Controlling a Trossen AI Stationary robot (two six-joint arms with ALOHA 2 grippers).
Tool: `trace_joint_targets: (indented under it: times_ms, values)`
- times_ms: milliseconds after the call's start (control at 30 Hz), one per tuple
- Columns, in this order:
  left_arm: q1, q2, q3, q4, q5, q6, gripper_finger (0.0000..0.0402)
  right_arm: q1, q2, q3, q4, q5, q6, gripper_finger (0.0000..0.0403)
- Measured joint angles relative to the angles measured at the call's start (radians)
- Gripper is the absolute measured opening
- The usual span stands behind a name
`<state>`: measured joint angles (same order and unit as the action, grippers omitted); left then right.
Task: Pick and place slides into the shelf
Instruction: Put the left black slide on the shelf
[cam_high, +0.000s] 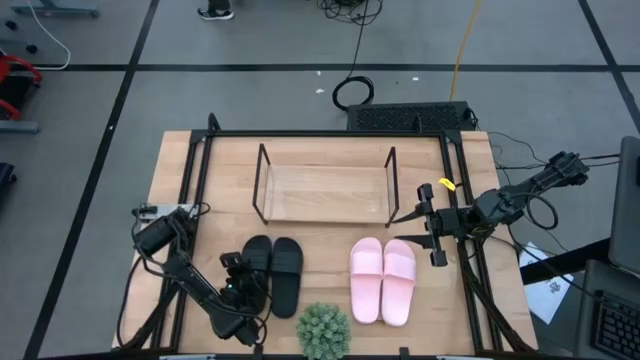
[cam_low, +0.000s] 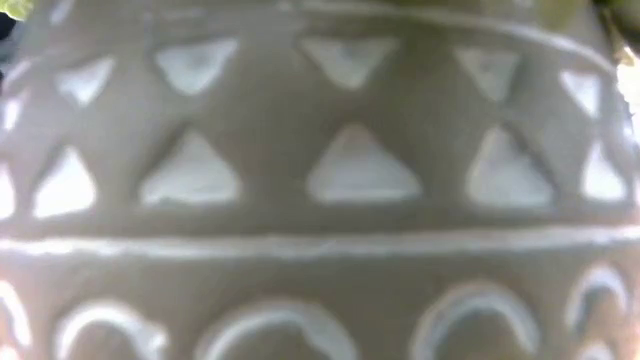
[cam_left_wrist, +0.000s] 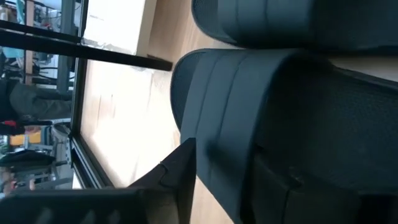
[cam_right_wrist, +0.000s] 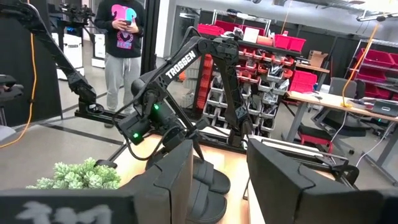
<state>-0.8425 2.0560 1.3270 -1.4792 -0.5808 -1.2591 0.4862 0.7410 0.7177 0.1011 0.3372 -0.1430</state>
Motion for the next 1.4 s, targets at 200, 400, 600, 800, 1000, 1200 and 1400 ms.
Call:
trace_joint_targets:
  times_ms: [200,400,600,800,1000,1200,1400]
  values:
    - [0.005,0.0,-0.024,0.016,-0.017,0.028,0.0043,0.0,0.0,0.0,0.0,0.0,0.0,0.0144]
    - [0.005,0.0,-0.026,0.018,-0.025,0.023,0.0009,0.0,0.0,0.0,0.0,0.0,0.0,0.0144]
    - [0.005,-0.001,0.014,-0.086,0.017,-0.038,0.0003,0.0,0.0,0.0,0.0,0.0,0.002,0.0144]
    - [0.004,-0.071,0.044,-0.09,0.013,-0.024,0.0002,0.0,0.0,0.0,0.0,0.001,0.021,0.0144]
    - [0.003,-0.121,0.08,-0.093,0.028,-0.034,0.0001,0.0,0.0,0.0,0.0,0.001,0.027,0.0144]
    - [0.014,-0.121,0.176,-0.09,0.008,0.064,0.0001,0.0,0.0,0.0,0.001,0.001,0.027,0.0144]
    - [0.065,-0.123,0.275,-0.092,-0.097,0.231,0.0,0.0,0.0,0.0,0.003,0.001,0.047,0.0144]
